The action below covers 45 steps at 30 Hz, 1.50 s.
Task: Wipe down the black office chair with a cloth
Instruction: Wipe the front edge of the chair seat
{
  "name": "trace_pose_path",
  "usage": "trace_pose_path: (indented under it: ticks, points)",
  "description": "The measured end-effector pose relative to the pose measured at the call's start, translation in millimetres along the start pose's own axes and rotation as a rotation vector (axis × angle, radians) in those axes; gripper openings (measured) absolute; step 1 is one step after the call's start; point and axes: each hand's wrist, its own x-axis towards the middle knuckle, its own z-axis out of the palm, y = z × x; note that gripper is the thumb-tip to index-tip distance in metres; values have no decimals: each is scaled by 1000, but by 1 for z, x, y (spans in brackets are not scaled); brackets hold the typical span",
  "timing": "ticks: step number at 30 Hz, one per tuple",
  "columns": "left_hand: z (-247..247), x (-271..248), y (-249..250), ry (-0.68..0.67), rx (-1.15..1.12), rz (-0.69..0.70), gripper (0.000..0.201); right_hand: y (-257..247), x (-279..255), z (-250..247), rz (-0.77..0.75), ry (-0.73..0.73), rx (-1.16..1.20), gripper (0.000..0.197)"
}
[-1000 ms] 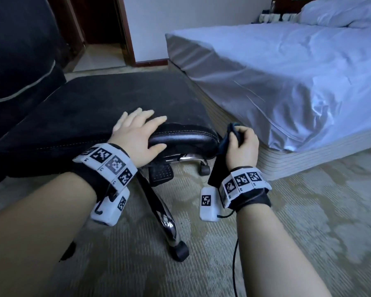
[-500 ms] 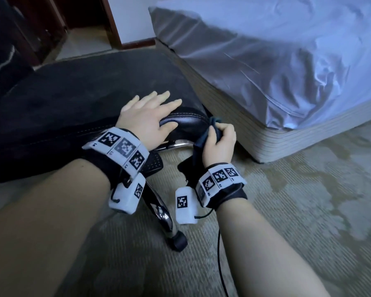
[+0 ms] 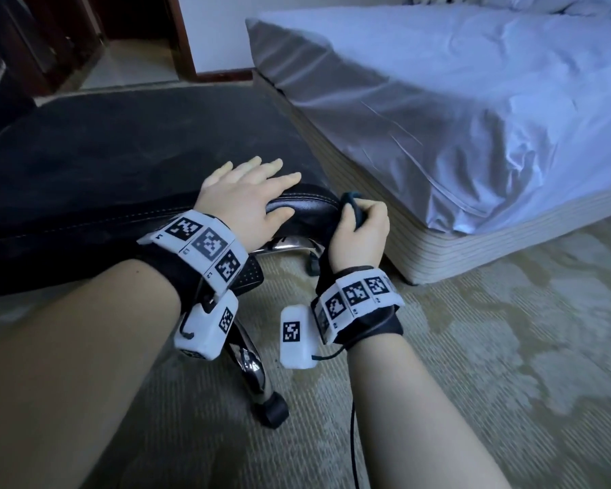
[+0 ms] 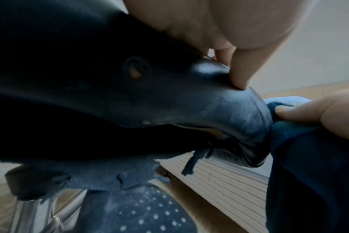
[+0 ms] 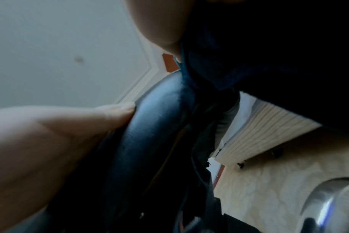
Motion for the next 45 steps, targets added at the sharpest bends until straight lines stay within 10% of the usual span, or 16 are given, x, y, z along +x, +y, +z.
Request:
trace_pose_path:
  ticks: [11,23,37,45]
  points:
    - [3,0,-3,24,-13,14,48,26,-4,9,389,-57,45,8]
    - [1,-2,-3,6,-11,11,48,-12,23,-10,-13,77,80,8]
    - [-3,-9,-8,-13,-24,36,49,-8,10,-10,250,-96,7,5]
    - [-12,-10,-18,-91,-59,35,71,-32,-4,-3,-184,-201,-238,18]
